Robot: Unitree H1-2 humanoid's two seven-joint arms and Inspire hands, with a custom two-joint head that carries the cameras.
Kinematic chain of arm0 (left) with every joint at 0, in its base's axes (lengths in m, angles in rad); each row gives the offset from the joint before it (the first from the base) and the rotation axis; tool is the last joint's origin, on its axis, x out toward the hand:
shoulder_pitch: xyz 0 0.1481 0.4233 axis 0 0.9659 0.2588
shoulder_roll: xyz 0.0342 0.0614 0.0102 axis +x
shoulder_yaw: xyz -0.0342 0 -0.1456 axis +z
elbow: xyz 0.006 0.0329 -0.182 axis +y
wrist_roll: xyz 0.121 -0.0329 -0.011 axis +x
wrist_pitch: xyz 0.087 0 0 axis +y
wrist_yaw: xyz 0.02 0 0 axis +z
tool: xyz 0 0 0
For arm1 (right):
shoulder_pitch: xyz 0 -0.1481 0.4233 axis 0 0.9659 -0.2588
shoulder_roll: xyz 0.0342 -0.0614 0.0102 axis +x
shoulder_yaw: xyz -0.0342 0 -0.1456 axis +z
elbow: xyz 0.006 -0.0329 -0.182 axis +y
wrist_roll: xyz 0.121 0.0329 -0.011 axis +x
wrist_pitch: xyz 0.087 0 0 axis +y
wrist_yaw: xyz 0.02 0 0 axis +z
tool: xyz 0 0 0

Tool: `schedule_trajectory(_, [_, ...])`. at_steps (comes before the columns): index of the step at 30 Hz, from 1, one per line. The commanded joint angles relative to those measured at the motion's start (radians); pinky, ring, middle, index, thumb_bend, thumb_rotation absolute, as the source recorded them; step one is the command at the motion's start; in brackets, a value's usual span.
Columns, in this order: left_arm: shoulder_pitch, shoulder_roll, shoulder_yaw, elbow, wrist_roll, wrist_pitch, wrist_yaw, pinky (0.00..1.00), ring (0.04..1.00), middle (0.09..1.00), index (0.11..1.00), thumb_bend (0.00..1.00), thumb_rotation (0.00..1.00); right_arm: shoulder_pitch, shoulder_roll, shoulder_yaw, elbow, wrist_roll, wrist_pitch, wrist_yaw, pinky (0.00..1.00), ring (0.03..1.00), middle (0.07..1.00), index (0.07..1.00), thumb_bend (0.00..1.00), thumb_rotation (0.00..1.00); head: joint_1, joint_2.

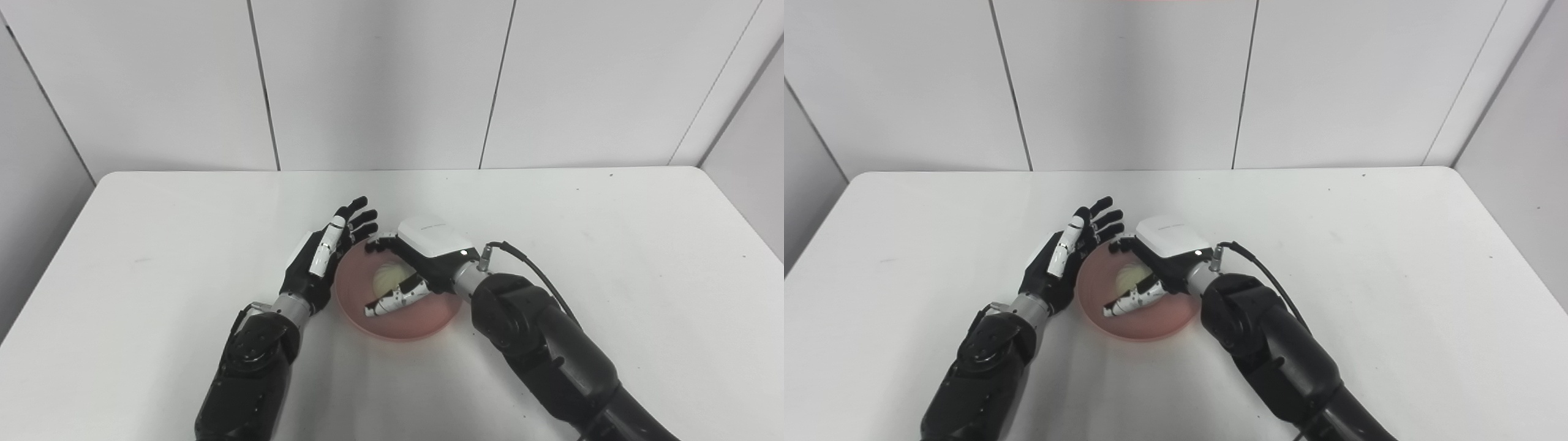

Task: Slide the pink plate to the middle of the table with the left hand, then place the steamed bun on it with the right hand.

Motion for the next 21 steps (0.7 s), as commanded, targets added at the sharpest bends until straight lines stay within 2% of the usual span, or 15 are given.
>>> schedule_trajectory(1, [0.060, -0.007, -0.004, 0.048, 0.009, 0.107, 0.009, 0.89, 0.873, 0.886, 0.885, 0.45, 1.00, -0.040, -0.003, -0.017, -0.054, -0.018, 0.034, 0.034, 0.68, 0.821, 0.878, 0.842, 0.74, 0.84, 0.001, -0.002])
schedule_trajectory(7, [0.060, -0.001, -0.014, 0.043, 0.017, 0.100, -0.001, 0.88, 0.882, 0.899, 0.896, 0.45, 1.00, -0.038, -0.001, -0.029, -0.121, -0.046, 0.072, 0.122, 0.67, 0.837, 0.917, 0.891, 0.80, 0.88, 0.000, -0.001])
schedule_trajectory(16, [0.057, 0.004, -0.013, 0.060, 0.014, 0.084, -0.008, 0.91, 0.896, 0.910, 0.914, 0.46, 1.00, -0.048, -0.005, -0.059, -0.228, -0.091, 0.108, 0.208, 0.71, 0.857, 0.920, 0.901, 0.80, 0.91, -0.007, -0.006])
schedule_trajectory(18, [0.058, 0.006, -0.013, 0.059, 0.017, 0.084, -0.006, 0.92, 0.899, 0.913, 0.926, 0.47, 1.00, -0.047, -0.007, -0.079, -0.264, -0.093, 0.108, 0.212, 0.71, 0.848, 0.911, 0.894, 0.79, 0.90, -0.011, -0.009])
schedule_trajectory(21, [0.064, 0.010, -0.009, 0.042, 0.017, 0.090, 0.000, 0.93, 0.906, 0.922, 0.935, 0.47, 1.00, -0.030, -0.013, -0.124, -0.290, -0.068, 0.082, 0.170, 0.69, 0.825, 0.886, 0.879, 0.78, 0.88, -0.008, -0.013])
